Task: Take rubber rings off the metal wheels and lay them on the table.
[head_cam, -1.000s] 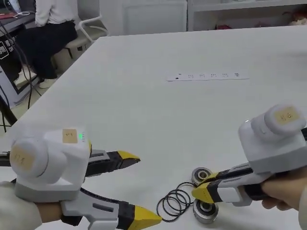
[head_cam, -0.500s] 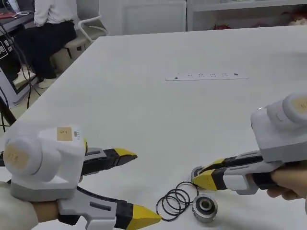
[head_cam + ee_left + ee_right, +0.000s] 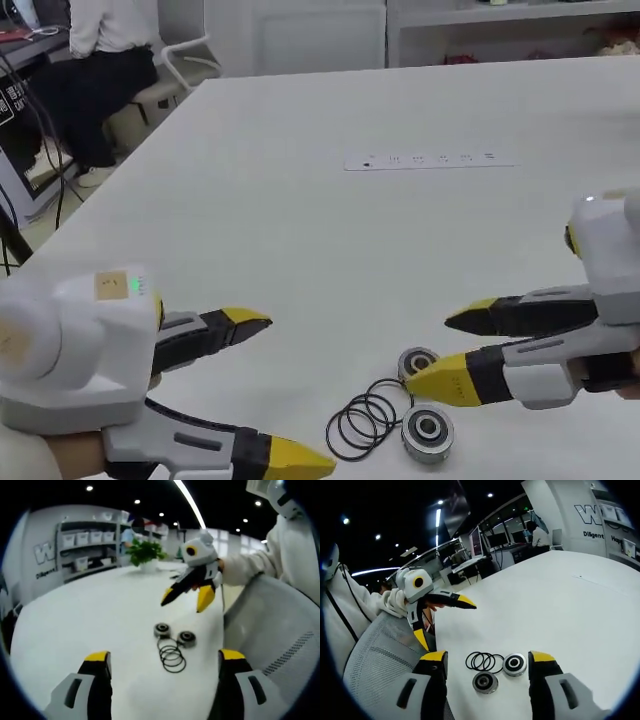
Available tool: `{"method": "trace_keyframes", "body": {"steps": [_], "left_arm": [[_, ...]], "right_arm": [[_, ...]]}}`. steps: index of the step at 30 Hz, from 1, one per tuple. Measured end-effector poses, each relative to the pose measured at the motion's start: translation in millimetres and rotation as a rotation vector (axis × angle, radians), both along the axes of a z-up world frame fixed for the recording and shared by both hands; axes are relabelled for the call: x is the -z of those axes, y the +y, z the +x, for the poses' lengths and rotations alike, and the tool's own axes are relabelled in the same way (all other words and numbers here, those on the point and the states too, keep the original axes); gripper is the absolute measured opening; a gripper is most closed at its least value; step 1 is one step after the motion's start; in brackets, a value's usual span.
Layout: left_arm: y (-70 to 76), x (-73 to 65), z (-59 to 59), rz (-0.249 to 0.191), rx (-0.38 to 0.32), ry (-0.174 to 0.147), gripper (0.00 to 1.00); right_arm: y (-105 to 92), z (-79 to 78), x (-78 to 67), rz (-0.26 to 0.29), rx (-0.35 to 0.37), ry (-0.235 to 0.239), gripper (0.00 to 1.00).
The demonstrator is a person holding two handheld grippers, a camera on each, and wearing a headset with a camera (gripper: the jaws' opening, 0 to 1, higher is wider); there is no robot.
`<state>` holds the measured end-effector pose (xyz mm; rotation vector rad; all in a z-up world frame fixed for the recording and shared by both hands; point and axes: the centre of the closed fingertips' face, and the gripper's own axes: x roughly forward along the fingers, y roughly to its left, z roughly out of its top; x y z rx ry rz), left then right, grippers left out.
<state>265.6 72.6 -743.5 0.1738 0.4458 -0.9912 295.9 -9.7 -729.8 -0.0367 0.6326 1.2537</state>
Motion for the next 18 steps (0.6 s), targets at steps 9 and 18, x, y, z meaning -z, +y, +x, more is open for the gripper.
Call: {"method": "trace_keyframes", "body": {"steps": [9, 18], "left_arm": [[6.8, -7.6, -0.9, -0.041, -0.028, -0.017, 0.99], [17.9, -10.1, 0.8, -0.075, -0.081, -0.013, 1.0]], "right_arm": [[-18.3, 1.8, -13.4, 0.001, 0.023, -0.071, 0.8], [-43.5, -1.0, -13.6, -0.025, 0.065, -0.105, 0.92]]}}
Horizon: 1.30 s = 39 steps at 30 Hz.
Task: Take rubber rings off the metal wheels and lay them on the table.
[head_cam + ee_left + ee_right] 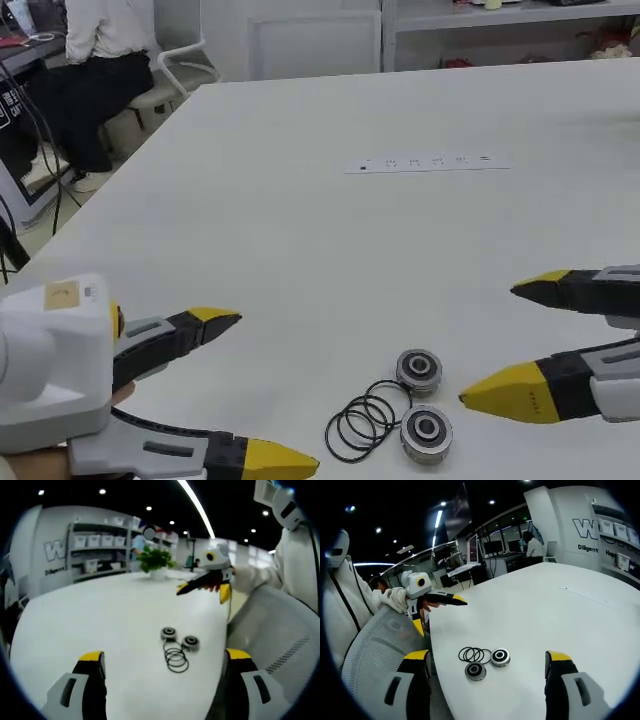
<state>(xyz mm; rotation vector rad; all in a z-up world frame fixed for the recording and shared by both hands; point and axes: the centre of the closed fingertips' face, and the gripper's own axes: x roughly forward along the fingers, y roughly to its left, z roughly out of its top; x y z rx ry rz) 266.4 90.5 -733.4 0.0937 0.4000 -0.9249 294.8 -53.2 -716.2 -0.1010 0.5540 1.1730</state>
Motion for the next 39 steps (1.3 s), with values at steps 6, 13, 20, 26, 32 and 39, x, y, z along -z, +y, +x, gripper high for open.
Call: {"method": "trace_keyframes", "body": {"steps": [6, 13, 20, 26, 32, 39], "left_arm": [[1.5, 0.4, -1.6, -0.018, -0.005, 0.007, 1.0], [5.8, 9.4, -1.4, -0.028, -0.027, 0.045, 1.0], [9.3, 15.3, -0.8, -0.034, -0.043, 0.06, 1.0], [10.5, 23.5, -1.9, -0.037, -0.045, 0.084, 1.0], [16.5, 35.6, -0.7, -0.031, -0.057, 0.113, 0.98], [15.6, 39.3, -2.7, -0.037, -0.057, 0.128, 0.97]], "right_arm": [[-18.2, -9.1, 13.4, -0.016, 0.026, 0.027, 0.93], [-33.1, -14.8, 35.5, -0.056, 0.062, 0.064, 0.92], [-38.8, -21.6, 47.4, -0.032, 0.086, 0.117, 0.91], [-42.8, -22.7, 56.8, -0.048, 0.104, 0.132, 0.91], [-43.1, -28.7, 64.5, -0.059, 0.101, 0.155, 0.88], [-43.0, -31.0, 70.5, -0.052, 0.109, 0.179, 0.87]]}}
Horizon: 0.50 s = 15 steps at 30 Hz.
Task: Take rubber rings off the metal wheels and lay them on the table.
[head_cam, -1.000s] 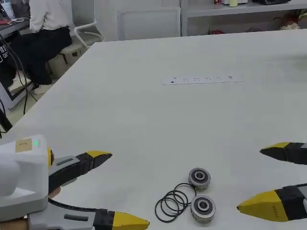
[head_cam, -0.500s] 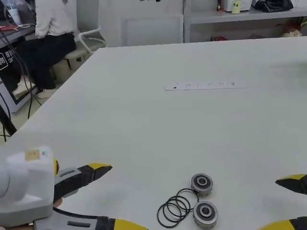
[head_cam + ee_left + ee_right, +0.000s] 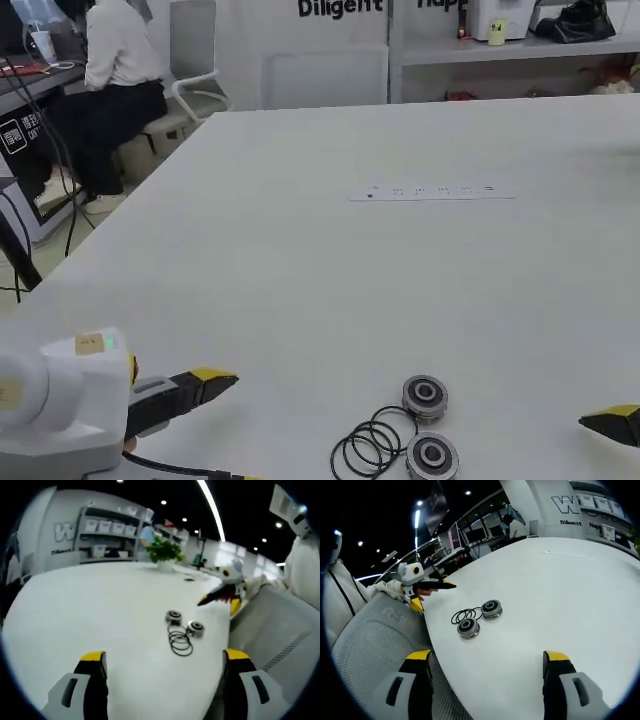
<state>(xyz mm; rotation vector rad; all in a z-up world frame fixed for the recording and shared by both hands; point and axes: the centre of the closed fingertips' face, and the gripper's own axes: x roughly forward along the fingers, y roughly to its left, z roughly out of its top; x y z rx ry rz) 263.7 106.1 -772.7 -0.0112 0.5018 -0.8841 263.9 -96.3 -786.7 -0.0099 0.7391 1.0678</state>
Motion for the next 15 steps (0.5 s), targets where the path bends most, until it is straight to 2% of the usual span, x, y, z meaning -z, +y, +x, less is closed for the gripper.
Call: {"method": "trace_keyframes", "body": {"steps": [15], "left_arm": [[1.8, -0.2, 1.0, 0.001, 0.001, -0.005, 0.97]], "right_arm": [[-1.0, -2.9, 4.6, -0.013, 0.001, 0.005, 0.86]]}}
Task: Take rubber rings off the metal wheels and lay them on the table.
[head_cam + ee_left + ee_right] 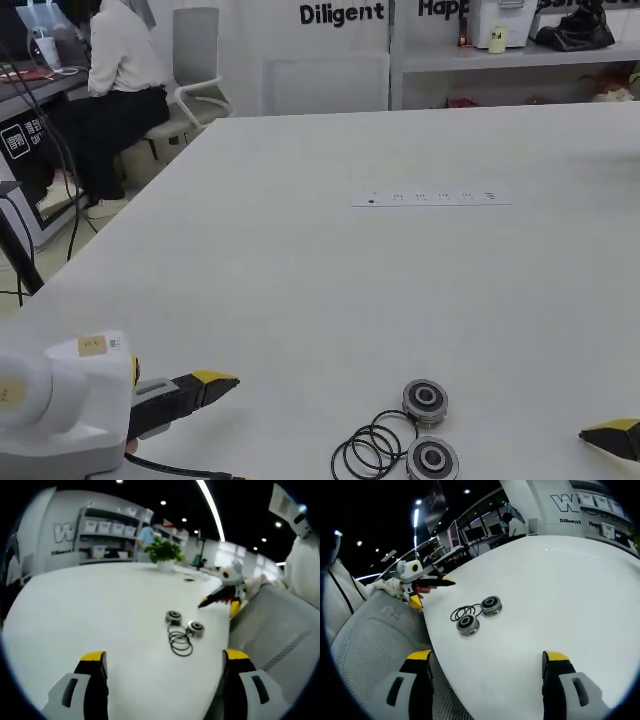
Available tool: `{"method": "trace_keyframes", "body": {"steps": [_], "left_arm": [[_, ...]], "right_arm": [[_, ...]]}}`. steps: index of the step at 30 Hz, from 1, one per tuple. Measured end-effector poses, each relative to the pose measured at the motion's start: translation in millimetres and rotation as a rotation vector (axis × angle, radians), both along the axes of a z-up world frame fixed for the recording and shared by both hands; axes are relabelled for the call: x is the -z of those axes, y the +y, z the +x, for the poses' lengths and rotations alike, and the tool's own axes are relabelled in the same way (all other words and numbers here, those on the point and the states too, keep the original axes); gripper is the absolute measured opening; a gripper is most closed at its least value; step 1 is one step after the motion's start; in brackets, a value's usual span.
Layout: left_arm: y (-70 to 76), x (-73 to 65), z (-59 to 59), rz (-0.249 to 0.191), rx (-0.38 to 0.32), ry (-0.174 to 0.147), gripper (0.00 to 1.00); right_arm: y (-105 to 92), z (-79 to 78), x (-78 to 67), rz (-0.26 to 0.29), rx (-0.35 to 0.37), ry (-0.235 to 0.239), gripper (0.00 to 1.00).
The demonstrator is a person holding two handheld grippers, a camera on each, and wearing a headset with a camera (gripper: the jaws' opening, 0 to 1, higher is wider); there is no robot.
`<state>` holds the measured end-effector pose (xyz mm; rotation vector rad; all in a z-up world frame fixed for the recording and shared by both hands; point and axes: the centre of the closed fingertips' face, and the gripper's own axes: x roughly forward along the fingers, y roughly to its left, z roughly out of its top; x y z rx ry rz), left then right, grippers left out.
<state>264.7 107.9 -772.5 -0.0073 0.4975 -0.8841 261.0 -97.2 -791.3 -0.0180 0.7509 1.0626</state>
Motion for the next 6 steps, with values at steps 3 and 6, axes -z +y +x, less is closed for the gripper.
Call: {"method": "trace_keyframes", "body": {"steps": [3, 6], "left_arm": [[0.4, 0.0, 0.2, 0.0, -0.002, -0.001, 0.97], [0.4, -0.4, 0.5, -0.002, -0.005, -0.001, 0.97]], "right_arm": [[0.2, -0.8, 0.9, -0.004, -0.004, 0.002, 0.86], [0.8, -1.2, 0.8, -0.004, -0.007, 0.001, 0.86]]}}
